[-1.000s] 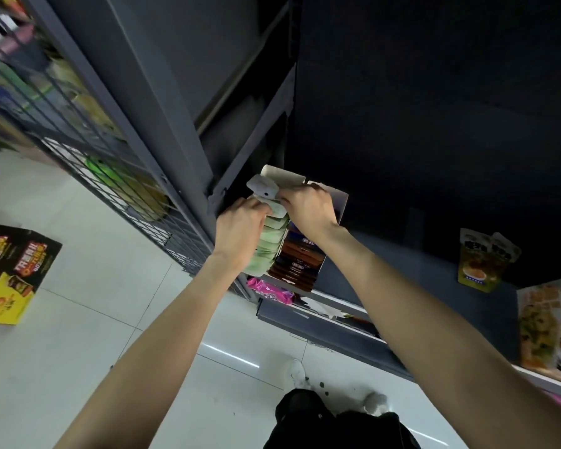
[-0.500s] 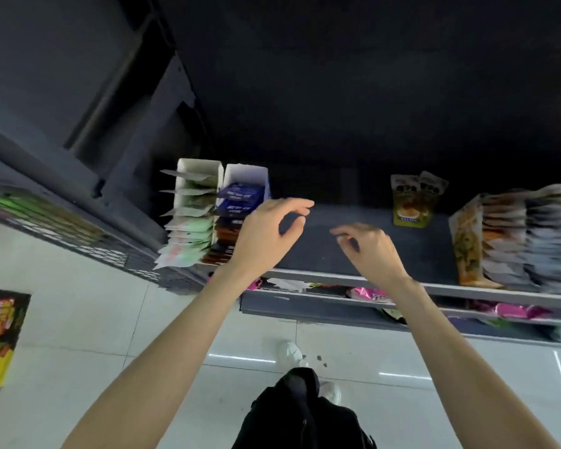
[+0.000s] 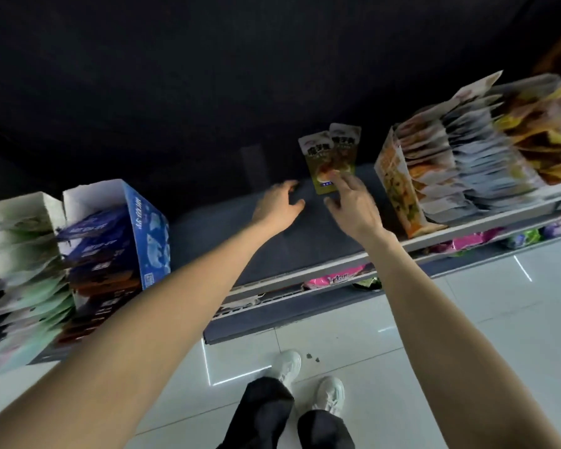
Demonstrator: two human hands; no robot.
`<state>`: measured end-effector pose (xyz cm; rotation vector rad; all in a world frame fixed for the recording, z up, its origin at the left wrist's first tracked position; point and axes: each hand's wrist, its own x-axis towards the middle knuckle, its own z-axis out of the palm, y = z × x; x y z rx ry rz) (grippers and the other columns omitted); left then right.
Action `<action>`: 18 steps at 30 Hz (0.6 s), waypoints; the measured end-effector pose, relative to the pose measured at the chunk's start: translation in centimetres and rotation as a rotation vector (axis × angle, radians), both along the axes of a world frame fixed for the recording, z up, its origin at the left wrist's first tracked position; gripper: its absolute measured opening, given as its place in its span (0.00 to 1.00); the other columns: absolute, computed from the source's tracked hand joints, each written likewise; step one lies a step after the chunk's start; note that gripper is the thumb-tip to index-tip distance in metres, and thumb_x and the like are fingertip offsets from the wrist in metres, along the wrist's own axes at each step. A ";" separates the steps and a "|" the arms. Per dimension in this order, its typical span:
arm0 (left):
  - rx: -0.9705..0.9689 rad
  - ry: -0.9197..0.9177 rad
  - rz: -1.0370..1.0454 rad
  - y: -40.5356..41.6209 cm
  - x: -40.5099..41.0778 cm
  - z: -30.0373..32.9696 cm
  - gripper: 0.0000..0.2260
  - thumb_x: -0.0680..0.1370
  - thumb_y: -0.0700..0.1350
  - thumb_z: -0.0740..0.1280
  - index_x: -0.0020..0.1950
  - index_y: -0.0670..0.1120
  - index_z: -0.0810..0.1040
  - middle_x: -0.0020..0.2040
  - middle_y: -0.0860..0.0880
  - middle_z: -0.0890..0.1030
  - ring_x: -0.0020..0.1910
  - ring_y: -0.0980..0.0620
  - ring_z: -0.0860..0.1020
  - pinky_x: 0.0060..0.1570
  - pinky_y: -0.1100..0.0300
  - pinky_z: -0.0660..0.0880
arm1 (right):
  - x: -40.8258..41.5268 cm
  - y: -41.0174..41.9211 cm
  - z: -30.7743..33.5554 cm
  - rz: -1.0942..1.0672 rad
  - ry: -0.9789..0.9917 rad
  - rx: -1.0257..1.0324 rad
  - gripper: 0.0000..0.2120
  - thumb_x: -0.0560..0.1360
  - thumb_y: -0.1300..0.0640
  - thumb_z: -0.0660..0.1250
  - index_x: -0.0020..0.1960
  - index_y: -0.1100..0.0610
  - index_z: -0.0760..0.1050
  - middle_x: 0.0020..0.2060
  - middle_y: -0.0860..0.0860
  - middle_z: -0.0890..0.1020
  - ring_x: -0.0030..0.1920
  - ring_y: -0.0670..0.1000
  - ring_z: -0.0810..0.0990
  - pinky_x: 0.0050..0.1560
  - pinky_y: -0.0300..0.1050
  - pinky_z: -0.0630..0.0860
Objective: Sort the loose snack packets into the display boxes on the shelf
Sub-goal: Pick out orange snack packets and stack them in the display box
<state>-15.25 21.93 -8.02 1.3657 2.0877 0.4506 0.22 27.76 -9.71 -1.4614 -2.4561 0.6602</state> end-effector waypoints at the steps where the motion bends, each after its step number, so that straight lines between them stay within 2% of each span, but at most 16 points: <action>1: -0.001 -0.029 0.028 0.5 -0.3 -0.7 0.23 0.78 0.49 0.64 0.72 0.48 0.65 0.68 0.47 0.72 0.64 0.49 0.72 0.62 0.53 0.70 | -0.5 0.7 -0.9 -0.006 -0.004 -0.017 0.24 0.78 0.56 0.62 0.72 0.59 0.64 0.72 0.57 0.65 0.72 0.58 0.61 0.69 0.52 0.61; 4: 0.002 -0.052 0.028 1.1 -1.0 -2.0 0.25 0.78 0.50 0.63 0.74 0.47 0.62 0.68 0.46 0.71 0.63 0.51 0.73 0.58 0.61 0.68 | -0.8 0.4 -2.4 0.031 -0.068 -0.012 0.21 0.79 0.55 0.60 0.71 0.54 0.66 0.73 0.53 0.64 0.73 0.54 0.59 0.71 0.54 0.53; 7: 0.037 -0.097 0.016 1.0 -0.9 -2.4 0.25 0.77 0.49 0.65 0.73 0.47 0.64 0.66 0.46 0.72 0.62 0.50 0.73 0.53 0.63 0.68 | 0.0 -2.7 -2.5 0.076 -0.012 0.042 0.17 0.78 0.55 0.61 0.66 0.52 0.73 0.69 0.51 0.70 0.71 0.53 0.64 0.72 0.55 0.53; 10: 0.068 -0.211 0.084 1.0 -0.4 -2.4 0.29 0.74 0.49 0.71 0.72 0.47 0.64 0.63 0.47 0.74 0.60 0.49 0.74 0.59 0.55 0.72 | 0.3 -5.4 -2.5 0.063 0.061 0.096 0.11 0.76 0.56 0.63 0.56 0.54 0.80 0.61 0.50 0.78 0.65 0.55 0.72 0.69 0.56 0.59; 13: 0.119 -0.408 0.293 1.0 0.2 -1.9 0.32 0.71 0.43 0.74 0.71 0.44 0.63 0.58 0.50 0.77 0.55 0.53 0.75 0.54 0.58 0.73 | -0.2 -5.7 -1.9 0.017 0.121 0.119 0.08 0.76 0.58 0.64 0.49 0.57 0.81 0.50 0.53 0.83 0.52 0.58 0.80 0.62 0.55 0.70; 15: 0.118 -0.489 0.369 0.8 0.3 -1.4 0.28 0.72 0.41 0.73 0.69 0.43 0.67 0.56 0.49 0.78 0.55 0.52 0.76 0.51 0.59 0.73 | -0.5 -5.7 -0.7 -0.066 0.191 0.088 0.07 0.76 0.58 0.63 0.49 0.57 0.80 0.45 0.54 0.83 0.46 0.57 0.81 0.54 0.54 0.75; 18: 0.128 -0.499 0.238 -0.1 0.0 0.1 0.18 0.73 0.40 0.71 0.63 0.44 0.74 0.51 0.50 0.79 0.50 0.53 0.79 0.47 0.61 0.76 | -0.4 -6.1 1.4 -0.245 0.346 0.062 0.10 0.76 0.55 0.66 0.55 0.58 0.76 0.49 0.52 0.82 0.45 0.53 0.81 0.44 0.49 0.77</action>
